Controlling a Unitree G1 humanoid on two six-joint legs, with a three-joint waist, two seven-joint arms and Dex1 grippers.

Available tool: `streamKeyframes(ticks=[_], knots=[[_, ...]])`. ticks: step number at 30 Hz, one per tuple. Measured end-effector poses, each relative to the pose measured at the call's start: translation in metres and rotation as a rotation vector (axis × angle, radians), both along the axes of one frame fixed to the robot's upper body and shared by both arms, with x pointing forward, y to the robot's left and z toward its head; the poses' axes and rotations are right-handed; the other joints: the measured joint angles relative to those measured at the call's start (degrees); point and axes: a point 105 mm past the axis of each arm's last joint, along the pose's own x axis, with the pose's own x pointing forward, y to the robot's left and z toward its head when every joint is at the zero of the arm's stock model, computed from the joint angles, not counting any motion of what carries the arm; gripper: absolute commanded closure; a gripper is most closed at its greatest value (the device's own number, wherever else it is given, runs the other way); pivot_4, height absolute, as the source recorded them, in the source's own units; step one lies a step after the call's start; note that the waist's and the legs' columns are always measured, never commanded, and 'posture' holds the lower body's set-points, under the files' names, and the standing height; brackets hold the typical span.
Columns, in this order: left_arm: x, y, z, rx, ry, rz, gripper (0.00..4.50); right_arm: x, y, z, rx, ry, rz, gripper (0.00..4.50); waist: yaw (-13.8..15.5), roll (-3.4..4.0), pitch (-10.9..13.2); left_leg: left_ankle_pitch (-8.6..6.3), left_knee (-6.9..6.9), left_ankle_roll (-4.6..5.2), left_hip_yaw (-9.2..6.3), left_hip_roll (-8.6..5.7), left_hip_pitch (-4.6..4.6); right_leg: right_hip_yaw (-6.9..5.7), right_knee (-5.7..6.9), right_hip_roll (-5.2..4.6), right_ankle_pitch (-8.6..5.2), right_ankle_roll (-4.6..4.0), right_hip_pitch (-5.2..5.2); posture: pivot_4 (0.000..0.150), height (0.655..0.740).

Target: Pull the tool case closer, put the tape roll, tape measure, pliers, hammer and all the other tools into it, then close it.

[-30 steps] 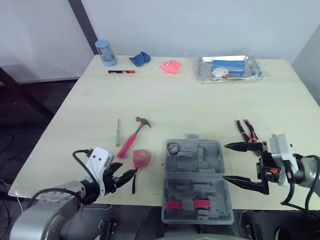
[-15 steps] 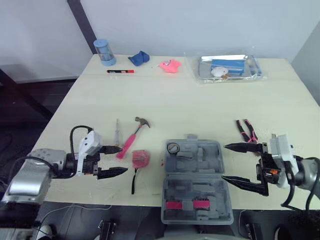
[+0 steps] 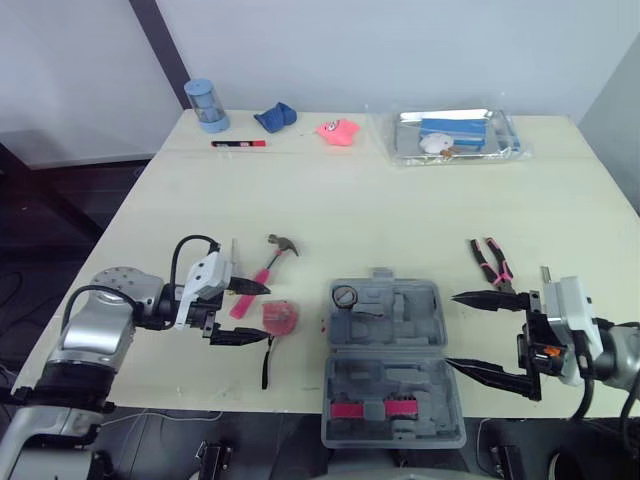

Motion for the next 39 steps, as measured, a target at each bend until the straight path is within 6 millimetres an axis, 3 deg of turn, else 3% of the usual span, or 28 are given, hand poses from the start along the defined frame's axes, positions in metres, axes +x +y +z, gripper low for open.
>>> streamKeyframes(ticks=[9, 27, 28, 29, 31, 39], knots=[[0.009, 0.007, -0.015, 0.061, -0.037, -0.037, 0.01, 0.000, 0.001, 0.001, -0.004, -0.006, 0.007, 0.00, -0.58, 0.00, 0.00, 0.01, 0.03, 0.00, -0.01, -0.01, 0.00, -0.02, 0.04, 0.00, 0.00, 0.00, 0.00, 0.150, 0.7400], [0.021, -0.002, -0.053, 0.179, -0.110, -0.136, 0.01, 0.003, 0.001, 0.003, -0.017, -0.014, 0.003, 0.00, -0.80, -0.02, -0.01, 0.04, 0.08, -0.06, -0.02, -0.03, -0.01, -0.04, 0.09, 0.00, 0.00, 0.01, 0.00, 0.150, 0.7400], [0.022, -0.001, -0.053, 0.183, -0.117, -0.139, 0.52, 0.003, 0.001, 0.003, -0.017, -0.014, 0.003, 0.00, -0.80, -0.02, -0.01, 0.05, 0.09, -0.07, -0.03, -0.03, -0.01, -0.05, 0.09, 0.00, 0.00, 0.01, 0.00, 0.150, 0.7400], [0.023, -0.001, -0.053, 0.189, -0.127, -0.140, 0.61, 0.003, 0.001, 0.003, -0.017, -0.014, 0.002, 0.00, -0.79, -0.02, -0.01, 0.04, 0.09, -0.06, -0.03, -0.03, -0.01, -0.05, 0.10, 0.00, 0.00, 0.01, 0.00, 0.150, 0.7400], [0.024, 0.000, -0.053, 0.198, -0.143, -0.144, 1.35, 0.003, 0.001, 0.003, -0.017, -0.015, 0.002, 0.00, -0.83, -0.02, -0.01, 0.04, 0.10, -0.06, -0.04, -0.03, 0.00, -0.05, 0.11, 0.00, 0.00, 0.00, 0.00, 0.150, 0.7400], [0.023, 0.002, -0.049, 0.171, -0.170, -0.137, 1.45, 0.012, 0.005, 0.010, 0.018, -0.020, -0.029, 0.00, -0.99, -0.02, -0.01, 0.05, 0.14, -0.06, -0.06, -0.02, 0.01, -0.05, 0.19, 0.01, 0.00, 0.01, 0.00, 0.150, 0.7400]])
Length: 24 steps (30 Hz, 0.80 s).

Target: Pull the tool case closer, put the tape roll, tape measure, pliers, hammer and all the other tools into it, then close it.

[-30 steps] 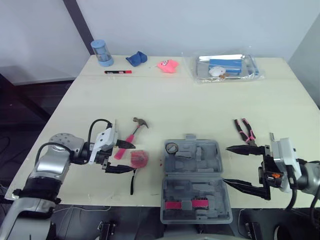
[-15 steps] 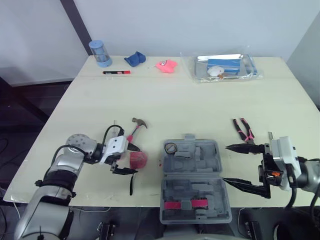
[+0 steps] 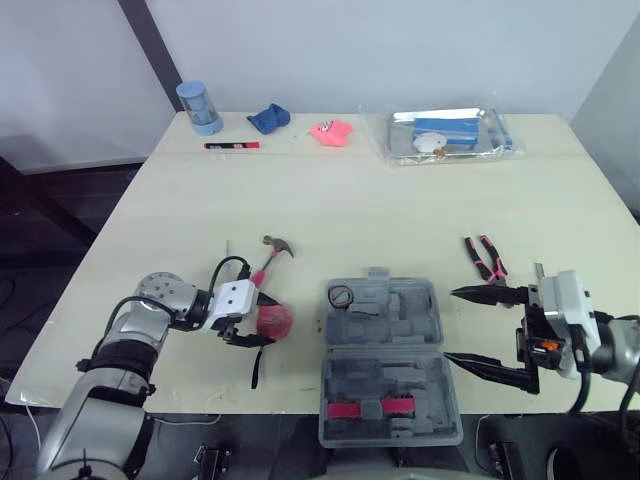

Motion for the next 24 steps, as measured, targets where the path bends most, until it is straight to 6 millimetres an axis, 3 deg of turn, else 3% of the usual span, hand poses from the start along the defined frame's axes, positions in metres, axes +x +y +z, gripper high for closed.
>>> streamKeyframes(ticks=[5, 12, 17, 24], knots=[[0.000, -0.024, 0.028, -0.097, -0.052, -0.050, 1.45, 0.029, 0.015, 0.012, 0.071, 0.009, -0.116, 0.00, 0.13, 0.00, 0.00, 0.05, 0.10, -0.09, -0.04, 0.06, -0.04, 0.00, 0.05, -0.04, 0.00, 0.00, -0.01, 0.150, 0.7400], [0.003, -0.066, 0.078, -0.225, -0.153, -0.106, 1.45, 0.049, 0.044, 0.006, 0.157, 0.407, -0.145, 0.00, -0.04, 0.00, 0.00, 0.06, 0.13, -0.10, -0.06, 0.03, -0.07, -0.02, 0.05, -0.05, 0.00, 0.00, -0.01, 0.150, 0.7400], [0.002, -0.082, 0.089, -0.269, -0.186, -0.132, 1.45, 0.063, 0.065, -0.008, 0.172, 0.631, -0.189, 0.00, -0.20, 0.00, 0.00, 0.05, 0.12, -0.10, -0.02, 0.03, -0.08, 0.00, 0.09, -0.03, 0.00, 0.00, -0.05, 0.150, 0.7400], [0.000, -0.103, 0.098, -0.337, -0.259, -0.177, 1.45, 0.070, 0.092, -0.009, 0.245, 0.840, -0.188, 0.00, -0.25, 0.00, 0.00, 0.06, 0.13, -0.10, -0.02, 0.04, -0.12, -0.01, 0.07, -0.06, 0.00, 0.00, -0.07, 0.150, 0.7400]])
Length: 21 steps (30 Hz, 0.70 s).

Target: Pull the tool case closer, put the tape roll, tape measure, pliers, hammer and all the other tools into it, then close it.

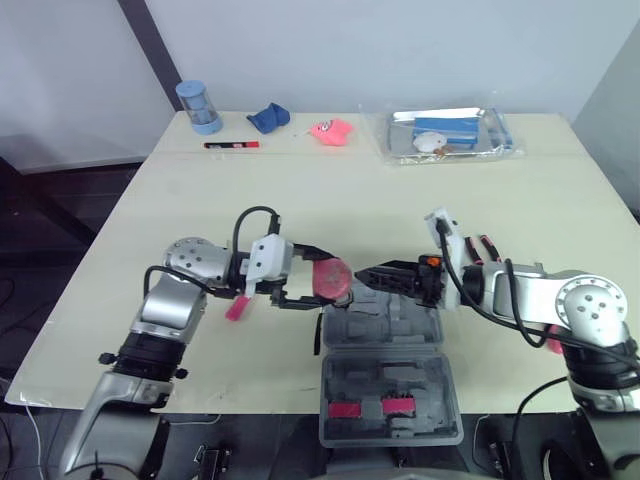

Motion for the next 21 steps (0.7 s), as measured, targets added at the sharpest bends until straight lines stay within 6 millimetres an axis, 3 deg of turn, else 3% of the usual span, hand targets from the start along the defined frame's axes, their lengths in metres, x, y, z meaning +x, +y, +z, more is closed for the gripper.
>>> streamKeyframes(ticks=[11, 16, 20, 21], knots=[[-0.003, -0.012, 0.001, -0.020, -0.050, -0.030, 1.45, -0.006, 0.015, -0.002, 0.020, 0.106, 0.008, 0.00, -1.13, 0.00, 0.00, 0.00, 0.00, 0.01, -0.01, -0.01, 0.00, 0.00, 0.01, 0.02, 0.00, 0.00, 0.00, 0.150, 0.7400], [-0.005, -0.017, 0.001, -0.022, -0.064, -0.045, 1.45, -0.001, 0.014, -0.006, 0.019, 0.141, -0.019, 1.99, -1.22, 0.00, 0.00, 0.00, -0.01, 0.01, 0.00, -0.01, 0.00, 0.02, 0.02, 0.02, 0.00, 0.00, -0.01, 0.150, 0.7400], [-0.006, -0.021, 0.002, -0.031, -0.084, -0.052, 1.45, 0.000, 0.014, -0.006, 0.009, 0.142, -0.024, 3.99, -1.19, 0.00, 0.00, 0.00, -0.01, 0.01, 0.00, 0.00, -0.01, 0.02, 0.00, 0.02, 0.00, 0.00, 0.00, 0.150, 0.7400], [-0.006, -0.021, 0.002, -0.029, -0.091, -0.052, 1.45, 0.000, 0.015, -0.006, 0.012, 0.144, -0.027, 4.05, -1.19, 0.01, 0.00, -0.01, -0.01, 0.02, 0.01, -0.01, -0.01, 0.03, 0.00, 0.02, 0.00, 0.00, -0.01, 0.150, 0.7400]])
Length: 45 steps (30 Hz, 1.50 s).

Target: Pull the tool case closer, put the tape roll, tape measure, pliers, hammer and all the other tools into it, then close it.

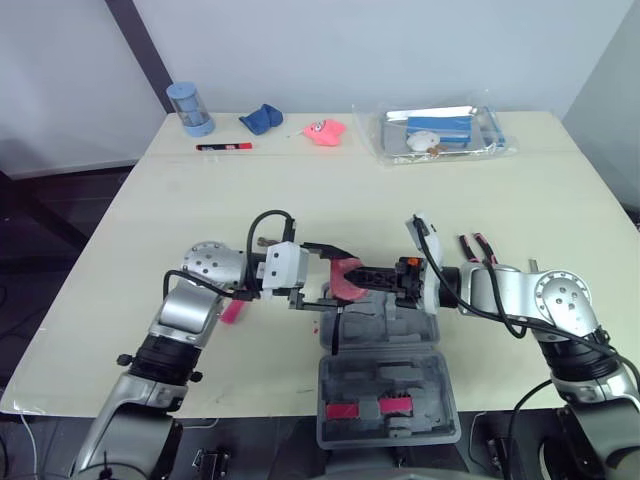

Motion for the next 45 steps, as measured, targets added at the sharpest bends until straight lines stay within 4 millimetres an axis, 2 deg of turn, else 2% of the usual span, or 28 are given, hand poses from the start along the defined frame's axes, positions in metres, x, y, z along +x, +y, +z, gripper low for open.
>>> streamKeyframes(ticks=[3, 5, 6, 7, 9, 11, 14, 18, 20, 23, 24, 27, 32, 37, 45], knots=[[-0.002, 0.000, -0.002, -0.004, 0.012, 0.008, 1.45, -0.001, 0.000, -0.001, -0.004, 0.004, 0.004, 4.05, -0.01, 0.00, 0.00, 0.00, -0.01, 0.00, 0.00, 0.02, 0.00, 0.01, -0.01, 0.00, 0.00, 0.00, 0.00, 0.150, 0.7400], [-0.004, -0.001, -0.001, -0.015, 0.051, 0.019, 0.43, -0.002, -0.001, -0.001, -0.002, 0.008, 0.009, 4.05, 0.00, 0.00, 0.00, 0.00, -0.01, 0.01, 0.00, 0.02, -0.01, 0.01, -0.03, 0.00, 0.00, 0.00, 0.00, 0.150, 0.7400], [-0.004, -0.001, -0.001, -0.017, 0.054, 0.021, 0.43, -0.002, -0.001, -0.001, -0.002, 0.008, 0.009, 4.05, 0.00, 0.00, 0.00, 0.00, -0.01, 0.01, -0.01, 0.02, -0.01, 0.01, -0.03, 0.00, 0.00, 0.00, 0.00, 0.150, 0.7400], [-0.007, -0.004, 0.001, -0.067, 0.118, 0.016, 0.08, -0.002, -0.002, -0.001, -0.009, 0.004, 0.010, 4.05, -0.02, 0.00, 0.00, -0.01, -0.02, 0.02, -0.01, 0.05, -0.01, 0.03, -0.02, -0.02, 0.00, 0.00, 0.00, 0.150, 0.7400], [-0.013, -0.007, 0.008, -0.161, 0.252, 0.014, 0.00, -0.003, -0.006, -0.001, -0.027, -0.008, 0.018, 4.05, -0.01, 0.00, 0.00, -0.01, -0.02, 0.02, -0.04, 0.06, -0.03, 0.01, -0.06, -0.02, 0.00, 0.00, 0.00, 0.150, 0.7400], [-0.020, -0.001, 0.010, -0.206, 0.356, 0.017, 0.00, -0.006, -0.014, -0.002, -0.047, -0.018, 0.025, 4.05, -0.01, 0.00, 0.00, -0.02, -0.10, 0.03, -0.05, 0.06, -0.01, 0.00, -0.12, -0.01, 0.00, 0.00, 0.01, 0.150, 0.7400], [-0.028, 0.017, 0.003, -0.212, 0.478, 0.065, 0.00, -0.009, -0.038, -0.009, -0.092, -0.011, 0.002, 4.05, 0.07, 0.01, 0.01, -0.04, -0.19, 0.08, -0.04, 0.07, -0.03, -0.01, -0.23, -0.01, 0.00, 0.00, 0.00, 0.150, 0.7400], [-0.034, 0.027, 0.002, -0.305, 0.490, 0.080, 0.00, -0.017, -0.062, -0.016, -0.126, 0.006, -0.014, 4.05, 0.47, 0.02, 0.01, -0.07, -0.22, 0.13, 0.02, 0.12, -0.03, 0.03, -0.28, -0.05, 0.00, 0.00, 0.01, 0.150, 0.7400], [-0.045, 0.036, 0.003, -0.351, 0.484, 0.023, 0.00, -0.026, -0.084, -0.026, -0.166, 0.047, -0.044, 4.05, 0.98, 0.02, 0.01, -0.07, -0.23, 0.13, 0.02, 0.12, -0.11, -0.03, -0.34, -0.04, 0.00, 0.00, 0.00, 0.150, 0.7400], [-0.062, 0.072, -0.006, -0.287, 0.573, 0.023, 0.00, -0.039, -0.127, -0.037, -0.243, 0.116, -0.124, 4.05, 1.66, 0.04, 0.03, -0.17, -0.27, 0.30, 0.09, 0.10, -0.02, 0.01, -0.33, 0.00, 0.00, -0.01, 0.03, 0.150, 0.7400], [-0.063, 0.073, -0.006, -0.284, 0.576, 0.024, 0.00, -0.040, -0.129, -0.037, -0.247, 0.119, -0.127, 4.05, 1.67, 0.04, 0.03, -0.17, -0.27, 0.30, 0.08, 0.10, -0.01, 0.01, -0.33, 0.00, 0.00, -0.01, 0.04, 0.150, 0.7400], [-0.069, 0.083, -0.012, -0.295, 0.599, 0.048, 0.00, -0.049, -0.155, -0.045, -0.304, 0.186, -0.172, 4.05, 1.87, 0.03, 0.02, -0.17, -0.26, 0.34, 0.13, 0.13, 0.04, 0.08, -0.32, -0.02, 0.00, 0.00, 0.08, 0.150, 0.7400], [-0.070, 0.080, -0.013, -0.297, 0.590, 0.038, 0.00, -0.043, -0.165, -0.055, -0.348, 0.192, -0.189, 4.05, 1.76, 0.03, 0.03, -0.16, -0.27, 0.34, 0.13, 0.14, 0.03, 0.08, -0.31, 0.03, 0.00, 0.00, 0.06, 0.150, 0.7400], [-0.070, 0.076, -0.015, -0.281, 0.584, 0.023, 0.00, -0.033, -0.164, -0.071, -0.383, 0.199, -0.178, 4.05, 1.78, 0.04, 0.04, -0.16, -0.27, 0.34, 0.13, 0.15, 0.01, 0.09, -0.34, 0.01, 0.00, 0.00, 0.05, 0.150, 0.7400], [-0.070, 0.071, -0.019, -0.263, 0.577, 0.014, 0.00, -0.018, -0.168, -0.085, -0.438, 0.201, -0.172, 4.05, 1.79, 0.05, 0.04, -0.16, -0.28, 0.34, 0.11, 0.15, 0.00, 0.07, -0.35, 0.00, 0.00, 0.00, 0.04, 0.150, 0.7400]])
